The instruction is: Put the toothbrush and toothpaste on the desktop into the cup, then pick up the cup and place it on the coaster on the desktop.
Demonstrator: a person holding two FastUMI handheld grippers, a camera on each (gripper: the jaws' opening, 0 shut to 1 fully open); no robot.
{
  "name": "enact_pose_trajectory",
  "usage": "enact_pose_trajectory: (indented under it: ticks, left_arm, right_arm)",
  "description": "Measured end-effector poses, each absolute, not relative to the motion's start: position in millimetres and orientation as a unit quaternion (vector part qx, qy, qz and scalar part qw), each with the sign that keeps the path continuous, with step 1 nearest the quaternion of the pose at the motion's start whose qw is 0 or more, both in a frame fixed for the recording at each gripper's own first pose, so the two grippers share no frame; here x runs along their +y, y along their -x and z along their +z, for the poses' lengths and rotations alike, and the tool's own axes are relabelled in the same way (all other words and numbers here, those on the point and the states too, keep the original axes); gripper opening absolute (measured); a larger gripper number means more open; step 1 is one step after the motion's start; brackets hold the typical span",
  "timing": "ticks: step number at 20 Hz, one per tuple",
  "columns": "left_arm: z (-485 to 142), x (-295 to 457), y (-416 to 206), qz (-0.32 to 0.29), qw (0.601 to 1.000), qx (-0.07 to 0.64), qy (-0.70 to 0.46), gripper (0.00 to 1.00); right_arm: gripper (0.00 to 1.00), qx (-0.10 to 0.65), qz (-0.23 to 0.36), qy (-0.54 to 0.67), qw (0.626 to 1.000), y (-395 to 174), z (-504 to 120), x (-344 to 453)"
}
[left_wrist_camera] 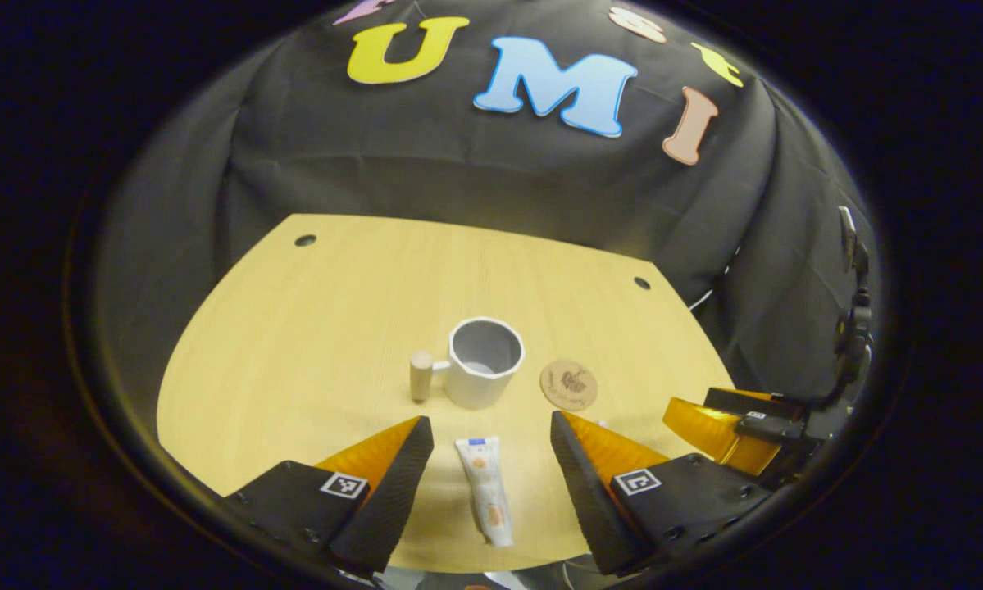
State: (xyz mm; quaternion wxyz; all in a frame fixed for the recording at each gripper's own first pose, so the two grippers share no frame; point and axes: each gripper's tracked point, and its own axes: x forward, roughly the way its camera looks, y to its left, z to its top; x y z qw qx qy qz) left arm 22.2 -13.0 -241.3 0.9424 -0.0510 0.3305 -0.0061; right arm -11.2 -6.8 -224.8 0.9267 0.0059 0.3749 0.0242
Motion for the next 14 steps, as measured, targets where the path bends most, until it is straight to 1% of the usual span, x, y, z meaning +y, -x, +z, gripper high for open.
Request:
enact_pose_trajectory:
  ticks: [1,2,6,10,11,14]
  left_arm:
    - [-252,-13,-23,-0.007,0.937,0.346,0.052,0.93]
    - [-264,-15,-20,-0.009,0.931,0.362,0.053,0.93]
    - [-317,-17,-6,-0.012,0.905,0.422,0.047,0.94]
    - [-354,-19,1,-0.008,0.880,0.472,0.047,0.95]
    - [-361,-18,2,-0.005,0.876,0.480,0.046,0.96]
    - [-381,-13,4,0.005,0.863,0.503,0.036,0.95]
  right_arm:
    - [0.96,0.394,0.026,-0.003,0.919,16,-237,-7]
    - [0.94,0.412,0.027,0.002,0.911,20,-248,-7]
    - [0.94,0.489,0.035,0.027,0.871,39,-294,-11]
    - [0.94,0.541,0.035,0.039,0.839,52,-330,-11]
    - [0.94,0.548,0.035,0.040,0.835,53,-335,-12]
    - [0.94,0.567,0.033,0.047,0.822,55,-346,-14]
